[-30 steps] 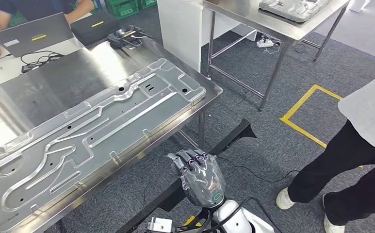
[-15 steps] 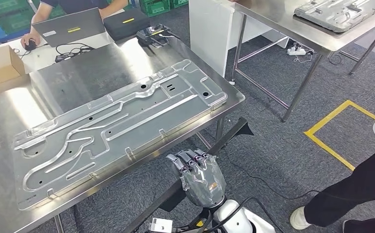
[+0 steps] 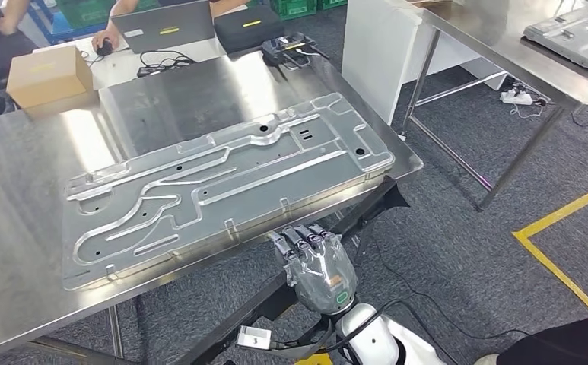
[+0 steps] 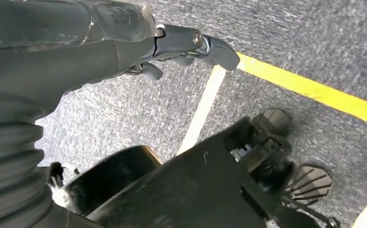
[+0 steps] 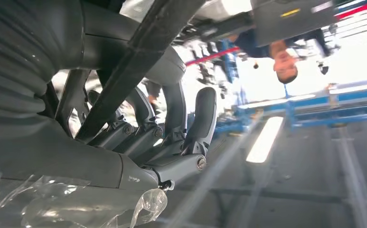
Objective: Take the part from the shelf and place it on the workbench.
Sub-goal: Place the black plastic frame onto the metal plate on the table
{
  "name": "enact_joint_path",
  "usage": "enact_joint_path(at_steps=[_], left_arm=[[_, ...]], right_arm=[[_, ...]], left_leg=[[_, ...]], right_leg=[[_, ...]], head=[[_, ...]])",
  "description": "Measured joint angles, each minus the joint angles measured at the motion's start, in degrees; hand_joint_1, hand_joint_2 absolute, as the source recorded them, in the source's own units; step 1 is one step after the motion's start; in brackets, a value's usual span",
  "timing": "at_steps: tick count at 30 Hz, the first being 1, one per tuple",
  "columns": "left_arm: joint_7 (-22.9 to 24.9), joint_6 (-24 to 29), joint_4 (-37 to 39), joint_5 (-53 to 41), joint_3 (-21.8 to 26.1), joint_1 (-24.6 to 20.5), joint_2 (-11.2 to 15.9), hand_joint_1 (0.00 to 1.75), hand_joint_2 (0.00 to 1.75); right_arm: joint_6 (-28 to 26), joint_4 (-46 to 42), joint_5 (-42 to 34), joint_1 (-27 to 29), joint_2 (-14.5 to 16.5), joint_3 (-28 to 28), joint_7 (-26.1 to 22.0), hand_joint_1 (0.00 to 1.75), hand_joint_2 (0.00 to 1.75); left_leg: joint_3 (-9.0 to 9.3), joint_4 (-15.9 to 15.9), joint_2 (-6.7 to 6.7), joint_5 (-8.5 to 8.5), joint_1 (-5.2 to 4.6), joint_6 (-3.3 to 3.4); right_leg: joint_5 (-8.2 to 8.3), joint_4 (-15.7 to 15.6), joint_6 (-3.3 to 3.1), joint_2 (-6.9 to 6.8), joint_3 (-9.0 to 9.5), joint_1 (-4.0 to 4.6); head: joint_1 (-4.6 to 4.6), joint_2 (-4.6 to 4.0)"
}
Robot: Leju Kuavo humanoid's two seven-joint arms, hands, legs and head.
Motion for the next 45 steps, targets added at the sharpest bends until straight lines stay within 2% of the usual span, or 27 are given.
enact_joint_path(at_steps=[1, 2, 3, 5, 6, 7, 8, 9, 10, 11, 12, 13, 14, 16, 17, 18, 20, 22, 23, 24, 25, 27, 29, 30, 31, 35, 45], left_arm=[[-0.01, 0.0, 0.0, -0.01, 0.01, 0.15, -0.03, 0.0, 1.75], [-0.01, 0.0, 0.01, 0.0, 0.01, 0.29, -0.03, 0.0, 1.75], [-0.01, 0.0, 0.01, 0.0, 0.01, 0.36, -0.03, 0.0, 1.75], [-0.09, -0.01, -0.01, 0.0, 0.02, 0.28, -0.12, 0.0, 1.75], [-0.16, -0.02, -0.01, 0.0, 0.03, 0.26, -0.2, 0.0, 1.75], [-0.24, -0.03, -0.02, 0.01, 0.03, 0.3, -0.27, 0.0, 1.75], [-0.3, -0.04, -0.02, 0.02, 0.03, 0.41, -0.32, 0.0, 1.75], [-0.36, -0.04, -0.02, 0.03, 0.03, 0.52, -0.33, 0.0, 1.75], [-0.4, -0.04, -0.02, 0.03, 0.03, 0.59, -0.33, 0.0, 1.75], [-0.45, -0.04, -0.01, 0.04, 0.03, 0.62, -0.31, 0.0, 1.75], [-0.49, -0.05, -0.01, 0.04, 0.04, 0.57, -0.26, 0.0, 1.75], [-0.54, -0.04, 0.0, 0.05, 0.04, 0.53, -0.21, 0.0, 1.75], [-0.58, -0.04, 0.01, 0.05, 0.05, 0.54, -0.16, 0.0, 1.75], [-0.63, -0.03, 0.01, 0.06, 0.07, 0.76, -0.02, 0.0, 1.75], [-0.66, -0.02, 0.01, 0.09, 0.07, 0.94, 0.06, 0.0, 1.75], [-0.7, -0.01, 0.01, 0.14, 0.08, 1.04, 0.13, 0.0, 1.75], [-0.8, 0.02, 0.01, 0.22, 0.12, 0.93, 0.17, 0.0, 1.75], [-0.85, 0.04, 0.0, 0.21, 0.22, 0.72, 0.15, 0.0, 1.75], [-0.84, 0.04, 0.0, 0.18, 0.3, 0.72, 0.13, 0.0, 1.75], [-0.82, 0.03, 0.0, 0.14, 0.38, 0.73, 0.11, 0.0, 1.75], [-0.77, 0.03, 0.0, 0.09, 0.44, 0.74, 0.11, 0.0, 1.75], [-0.63, 0.03, 0.01, 0.04, 0.56, 0.58, 0.26, 0.0, 1.75], [-0.48, 0.05, 0.01, 0.05, 0.74, 0.38, 0.48, 0.0, 1.75], [-0.35, 0.08, 0.01, 0.13, 0.84, 0.38, 0.55, 0.0, 1.75], [-0.23, 0.14, 0.01, 0.23, 0.92, 0.42, 0.55, 0.0, 1.75], [0.17, 0.64, 0.01, 0.96, 1.27, 0.84, 0.65, 0.0, 1.75], [1.02, 0.97, 0.01, 1.3, 1.45, 1.52, 0.69, 0.0, 1.75]], right_arm=[[0.97, -0.29, 0.31, -0.47, -0.13, -0.02, -0.04, 1.75, 1.75], [1.89, -0.57, 0.58, -0.97, -0.24, -0.02, -0.09, 1.75, 1.75], [2.74, -0.89, 0.87, -1.46, -0.38, -0.02, -0.12, 1.75, 1.75], [4.17, -1.47, 1.38, -2.17, -0.86, -0.02, -0.13, 1.75, 1.75], [4.72, -1.72, 1.58, -2.39, -1.12, -0.01, -0.14, 1.75, 1.75], [5.24, -1.94, 1.74, -2.58, -1.37, -0.01, -0.15, 1.75, 1.75], [5.63, -2.16, 1.87, -2.83, -1.57, 0.0, -0.15, 1.75, 1.75], [5.93, -2.43, 1.96, -3.16, -1.74, 0.01, -0.15, 1.75, 1.75], [6.15, -2.72, 2.07, -3.56, -1.87, 0.01, -0.15, 1.75, 1.75], [6.27, -2.97, 2.16, -3.9, -2.04, 0.01, -0.15, 1.75, 1.75], [6.39, -3.22, 2.24, -4.23, -2.21, 0.01, -0.16, 1.75, 1.75], [6.53, -3.41, 2.29, -4.49, -2.36, 0.02, -0.16, 1.75, 1.75], [6.7, -3.58, 2.34, -4.7, -2.49, 0.03, -0.15, 1.75, 1.75], [7.08, -3.93, 2.52, -5.28, -2.63, 0.04, -0.1, 1.75, 1.75], [7.25, -4.13, 2.63, -5.69, -2.67, 0.04, -0.02, 1.75, 1.75], [7.36, -4.41, 2.71, -6.19, -2.73, 0.02, 0.1, 1.75, 1.75], [7.48, -5.17, 2.68, -7.11, -2.92, -0.12, 0.61, 1.75, 1.75], [7.47, -5.96, 2.37, -7.57, -3.18, -0.32, 1.22, 1.75, 1.75], [7.45, -6.31, 2.22, -7.67, -3.31, -0.4, 1.51, 1.75, 1.75], [7.4, -6.63, 2.19, -7.76, -3.43, -0.48, 1.78, 1.75, 1.75], [7.32, -6.92, 2.29, -7.87, -3.53, -0.57, 2.02, 1.75, 1.75], [7.09, -7.41, 2.73, -8.12, -3.71, -0.9, 2.35, 1.75, 1.75], [6.98, -7.77, 3.16, -8.25, -3.96, -1.22, 2.56, 1.75, 1.75], [6.99, -7.88, 3.35, -8.26, -4.11, -1.3, 2.61, 1.75, 1.75], [7.05, -8.06, 3.62, -8.28, -4.24, -1.33, 2.63, 1.75, 1.75], [8.81, -9.85, 4.66, -8.39, -5.43, -1.72, 2.94, 1.75, 1.75], [11.6, -13.25, 5.25, -8.83, -8.21, -2.98, 3.74, 1.75, 1.75]], left_leg=[[0.01, -0.2, -0.68, 0.15, 0.19, 0.06], [0.07, -0.38, -1.35, 0.3, 0.4, 0.16], [0.17, -0.56, -1.99, 0.47, 0.66, 0.34], [0.3, -0.69, -3.35, 0.62, 0.98, 0.61], [0.31, -0.68, -4.1, 0.63, 1.05, 0.7], [0.32, -0.67, -4.95, 0.62, 1.13, 0.7], [0.35, -0.64, -5.83, 0.62, 1.26, 0.67], [0.41, -0.58, -6.68, 0.59, 1.43, 0.57], [0.47, -0.44, -7.5, 0.49, 1.64, 0.37], [0.46, -0.22, -8.28, 0.32, 1.8, 0.02], [0.22, 0.23, -9.02, 0.13, 1.86, -0.41], [-0.1, 0.52, -9.65, 0.04, 1.84, -0.83], [-0.45, 0.68, -10.24, 0.08, 1.79, -1.2], [-0.92, 0.61, -10.98, 0.31, 1.91, -1.68], [-1.21, 1.06, -10.13, 0.09, 1.9, -1.86], [-1.96, 2.53, -8.71, -0.66, 1.86, -2.03], [-5.1, 8.91, -5.38, -3.64, 1.71, -2.3], [-8.94, 16.51, -4.42, -6.37, 1.79, -2.38], [-9.81, 18.15, -4.33, -6.48, 1.76, -2.26], [-9.64, 17.75, -4.28, -5.67, 1.7, -1.96], [-8.4, 15.22, -4.25, -4.03, 1.49, -1.39], [-4.17, 6.84, -3.8, -0.62, 0.51, 0.79], [-1.76, 1.81, -3.24, 0.55, -0.48, 2.39], [-1.6, 1.38, -3.11, 0.37, -0.68, 2.56], [-1.42, 0.88, -3.21, 0.49, -0.73, 2.52], [-0.43, -0.52, -3.62, 1.02, -0.44, -0.81], [-0.42, -0.42, -3.64, 0.77, -0.52, -0.14]], right_leg=[[-0.19, 0.1, 0.27, -0.13, 0.06, -0.06], [-0.64, 0.65, 0.58, 0.64, -0.06, -0.16], [-1.67, 2.22, 0.87, 1.99, -0.67, -0.25], [-5.1, 8.79, 1.34, 5.0, -3.66, -0.41], [-6.8, 12.87, 1.47, 5.6, -5.66, -0.45], [-7.65, 15.9, 1.61, 5.8, -7.29, -0.49], [-7.36, 16.96, 1.74, 5.83, -8.02, -0.58], [-5.92, 15.59, 1.92, 5.92, -7.6, -0.76], [-3.7, 12.14, 2.2, 6.27, -6.13, -1.05], [-1.77, 7.97, 2.66, 7.52, -4.22, -1.51], [-0.43, 4.5, 2.83, 8.87, -2.7, -1.92], [0.19, 2.33, 2.79, 9.93, -1.8, -2.21], [0.15, 1.54, 2.51, 10.61, -1.56, -2.3], [0.17, 1.57, 1.49, 9.53, -1.75, -2.09], [0.2, 1.55, 1.07, 8.97, -1.7, -2.02], [0.21, 1.52, 0.65, 8.42, -1.65, -1.98], [0.13, 1.48, -0.02, 7.48, -1.56, -1.77], [-0.08, 1.48, -0.45, 6.42, -1.46, -1.43], [-0.19, 1.48, -0.59, 5.94, -1.33, -1.19], [-0.31, 1.47, -0.72, 5.55, -1.17, -0.95], [-0.42, 1.45, -0.8, 5.28, -0.97, -0.64], [-0.63, 1.33, -0.89, 4.91, -0.62, -0.26], [-0.79, 1.19, -0.75, 4.52, -0.53, -0.19], [-0.82, 1.1, -0.56, 4.31, -0.54, -0.16], [-0.86, 0.97, -0.32, 4.18, -0.44, -0.2], [-0.58, -0.22, -0.74, 4.0, 0.51, 0.02], [-0.41, -0.69, -0.45, 4.03, 0.75, -0.21]], head=[[0.02, 0.0], [0.02, 0.0], [0.03, 0.0], [0.04, 0.0], [0.05, 0.0], [0.04, 0.0], [0.05, 0.0], [0.05, 0.0], [0.05, 0.0], [0.05, 0.0], [0.06, 0.0], [0.05, 0.0], [0.03, 0.0], [-0.02, 0.01], [-0.06, 0.01], [-0.1, 0.01], [-0.17, 0.0], [-0.19, 0.0], [-0.19, 0.0], [-0.19, 0.0], [-0.19, 0.0], [-0.14, 0.0], [-0.04, 0.0], [0.01, 0.0], [0.01, 0.0], [0.08, 0.0], [0.07, 0.0]])
